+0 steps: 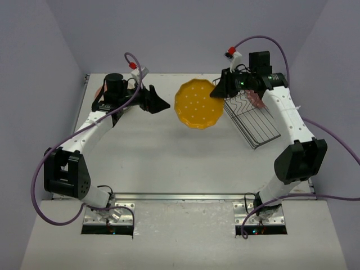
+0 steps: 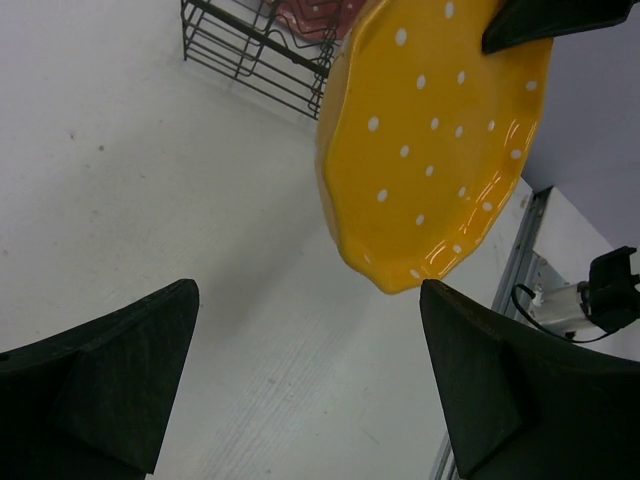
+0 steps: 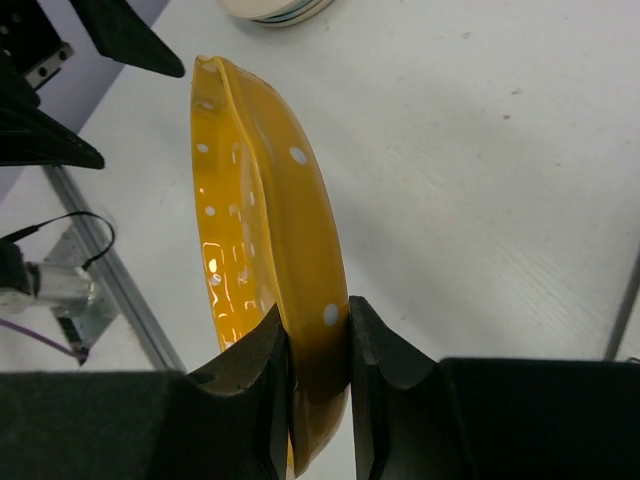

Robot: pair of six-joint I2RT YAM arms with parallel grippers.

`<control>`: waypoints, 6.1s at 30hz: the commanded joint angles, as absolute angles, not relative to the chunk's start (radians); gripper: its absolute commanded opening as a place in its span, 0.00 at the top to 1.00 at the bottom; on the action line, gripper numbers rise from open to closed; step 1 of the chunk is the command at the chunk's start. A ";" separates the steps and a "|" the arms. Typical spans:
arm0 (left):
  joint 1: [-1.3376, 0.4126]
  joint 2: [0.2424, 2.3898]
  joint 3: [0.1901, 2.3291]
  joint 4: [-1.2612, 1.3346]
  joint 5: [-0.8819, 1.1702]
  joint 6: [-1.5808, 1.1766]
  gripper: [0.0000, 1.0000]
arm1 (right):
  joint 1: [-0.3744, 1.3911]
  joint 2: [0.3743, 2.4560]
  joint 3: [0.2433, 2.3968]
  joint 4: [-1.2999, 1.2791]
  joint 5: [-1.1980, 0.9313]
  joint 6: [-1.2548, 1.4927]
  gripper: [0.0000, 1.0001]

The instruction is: Unload the plates from the dish rack

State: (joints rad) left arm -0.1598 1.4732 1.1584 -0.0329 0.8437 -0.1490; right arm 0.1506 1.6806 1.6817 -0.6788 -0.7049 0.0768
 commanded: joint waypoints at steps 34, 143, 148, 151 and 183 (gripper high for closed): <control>0.457 1.752 1.257 -0.918 1.080 0.527 1.00 | 0.270 1.649 1.523 -0.486 -0.766 0.328 0.06; -0.448 1.224 1.095 -0.252 -0.005 0.281 0.20 | -0.235 2.127 2.010 -0.573 -0.187 -0.188 0.65; -0.449 1.220 1.094 -0.251 -0.005 0.278 0.00 | -0.233 2.073 1.969 -0.552 -0.201 -0.209 0.78; -0.449 1.218 1.092 -0.242 -0.005 0.259 0.00 | -0.230 2.044 1.961 -0.552 -0.207 -0.222 0.90; -0.217 1.269 1.213 -0.282 0.349 0.064 0.01 | -0.167 1.688 1.960 -0.526 -0.401 -0.219 1.00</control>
